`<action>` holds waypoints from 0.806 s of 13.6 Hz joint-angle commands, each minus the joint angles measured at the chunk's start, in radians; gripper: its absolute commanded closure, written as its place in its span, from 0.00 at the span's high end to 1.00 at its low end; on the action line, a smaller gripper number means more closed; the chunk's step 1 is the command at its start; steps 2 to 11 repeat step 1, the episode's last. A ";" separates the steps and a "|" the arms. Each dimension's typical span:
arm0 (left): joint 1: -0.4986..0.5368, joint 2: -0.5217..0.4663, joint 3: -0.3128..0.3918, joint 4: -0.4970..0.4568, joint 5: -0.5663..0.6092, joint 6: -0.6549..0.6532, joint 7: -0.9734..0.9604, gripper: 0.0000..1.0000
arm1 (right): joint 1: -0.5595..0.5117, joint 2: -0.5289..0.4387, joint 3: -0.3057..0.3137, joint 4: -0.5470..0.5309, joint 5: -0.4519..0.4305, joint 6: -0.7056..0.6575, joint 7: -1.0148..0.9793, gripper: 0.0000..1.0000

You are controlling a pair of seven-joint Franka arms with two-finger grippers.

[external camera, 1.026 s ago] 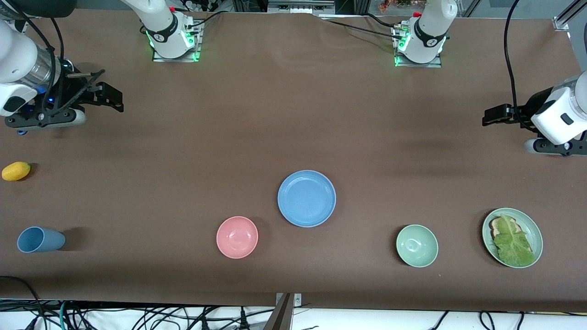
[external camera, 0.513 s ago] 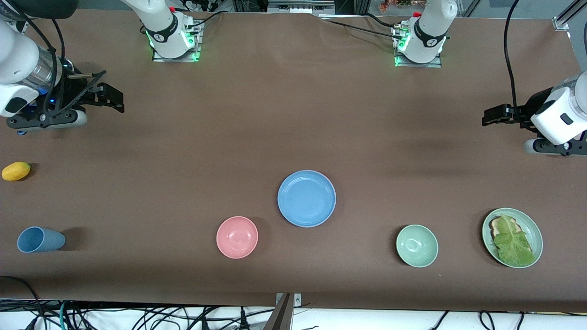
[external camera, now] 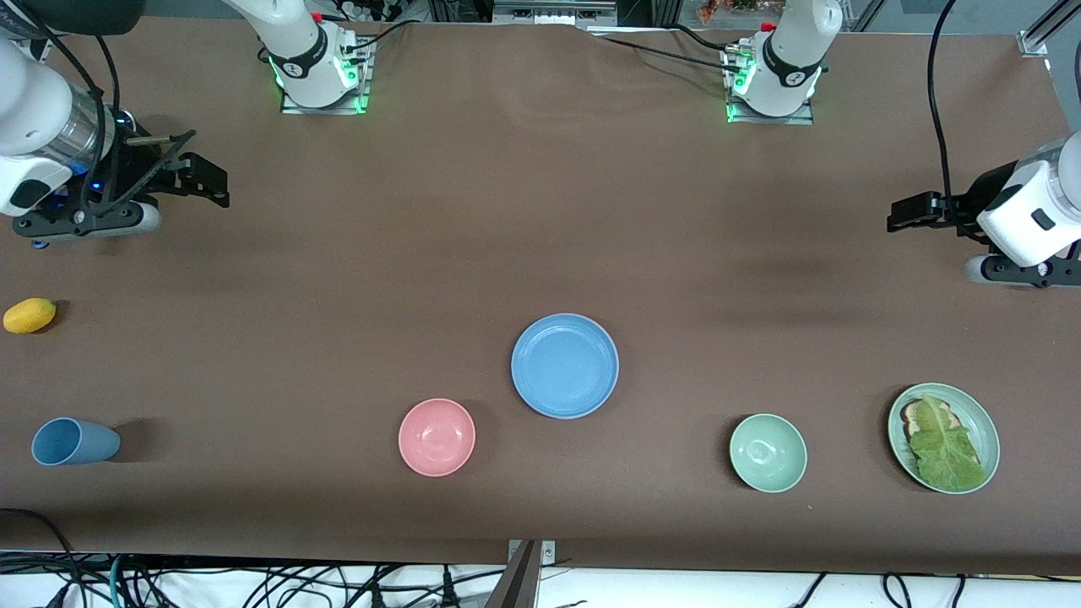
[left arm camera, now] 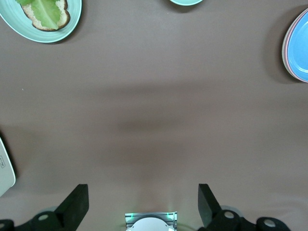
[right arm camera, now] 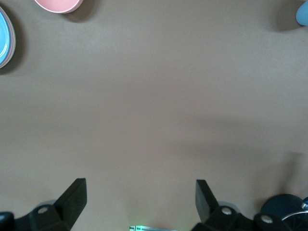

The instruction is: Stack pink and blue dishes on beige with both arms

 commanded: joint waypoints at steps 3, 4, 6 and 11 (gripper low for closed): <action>0.003 0.007 0.003 0.015 -0.028 -0.002 0.021 1.00 | -0.008 -0.003 0.009 0.004 -0.009 -0.011 0.001 1.00; 0.003 0.007 0.003 0.015 -0.028 -0.002 0.021 1.00 | -0.008 -0.003 0.009 0.004 -0.009 -0.011 0.001 1.00; 0.003 0.007 0.003 0.015 -0.028 -0.002 0.021 1.00 | -0.008 -0.003 0.009 0.004 -0.009 -0.011 0.001 1.00; 0.003 0.007 0.003 0.015 -0.028 -0.002 0.021 1.00 | -0.008 -0.003 0.009 0.004 -0.009 -0.011 0.001 1.00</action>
